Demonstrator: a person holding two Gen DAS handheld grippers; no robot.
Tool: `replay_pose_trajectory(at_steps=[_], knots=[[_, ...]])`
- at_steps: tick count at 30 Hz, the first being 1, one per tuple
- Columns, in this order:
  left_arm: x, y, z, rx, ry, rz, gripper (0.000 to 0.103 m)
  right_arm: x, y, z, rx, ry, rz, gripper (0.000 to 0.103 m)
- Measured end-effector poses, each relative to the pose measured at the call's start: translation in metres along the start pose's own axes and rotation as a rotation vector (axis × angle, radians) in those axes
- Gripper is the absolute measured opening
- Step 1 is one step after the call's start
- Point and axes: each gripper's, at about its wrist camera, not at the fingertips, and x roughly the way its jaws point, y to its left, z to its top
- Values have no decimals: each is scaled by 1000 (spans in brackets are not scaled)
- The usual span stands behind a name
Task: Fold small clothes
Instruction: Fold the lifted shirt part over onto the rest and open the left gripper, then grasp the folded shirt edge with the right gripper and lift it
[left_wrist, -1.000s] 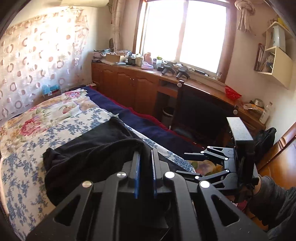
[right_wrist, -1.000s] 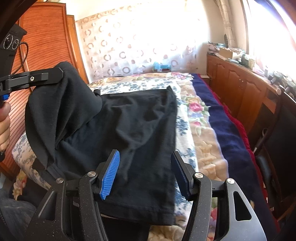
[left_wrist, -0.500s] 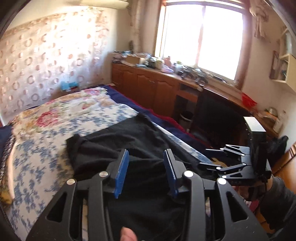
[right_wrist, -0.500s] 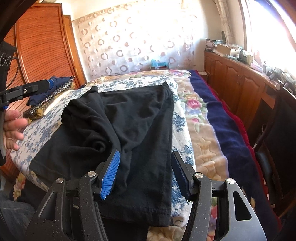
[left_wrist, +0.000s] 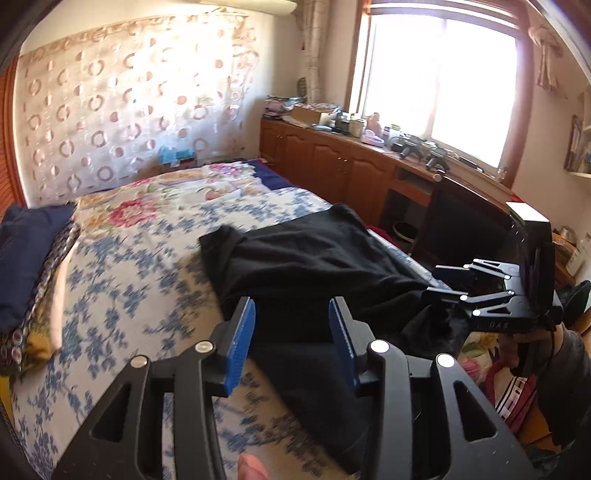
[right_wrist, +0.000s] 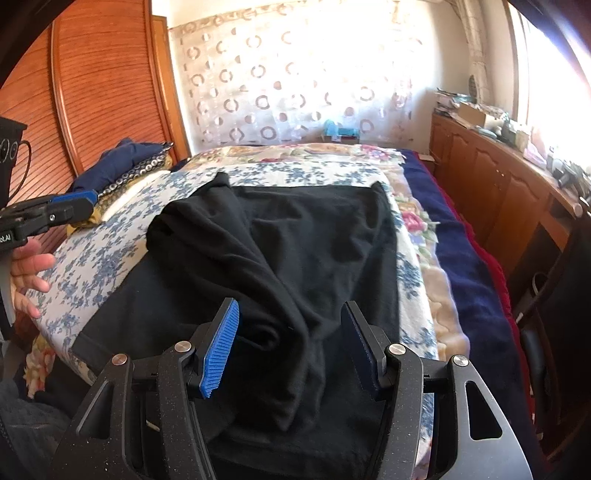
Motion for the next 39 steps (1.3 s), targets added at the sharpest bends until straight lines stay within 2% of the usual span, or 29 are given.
replay_pose_trajectory(at_steps=[6,15,16,17,18,19,29,33,36,39], knots=[[-2,21,-23,-35,29,13,41,14,12,4,-29,32,17,59],[12,29,-49,-38,100,45,42,41,21,7,-80,105,15,58],[15,30,-51,-39,106,53,42,43,22,8,-88,109,14,47],[16,31,-52,-40,107,54,42,44,23,8,-95,113,16,42],[17,31,-53,-42,108,56,42,45,25,8,-109,116,12,24],[18,32,-54,-45,110,58,42,44,26,7,-120,116,9,12],[21,37,-56,-52,110,113,42,-2,27,16,-118,1,51,8],[20,38,-56,-61,97,118,42,-29,22,19,-144,-45,-3,8],[18,39,-55,-71,89,117,42,-30,12,15,-125,-35,-37,8],[18,39,-55,-78,81,120,42,-14,-5,1,-89,30,-93,8]])
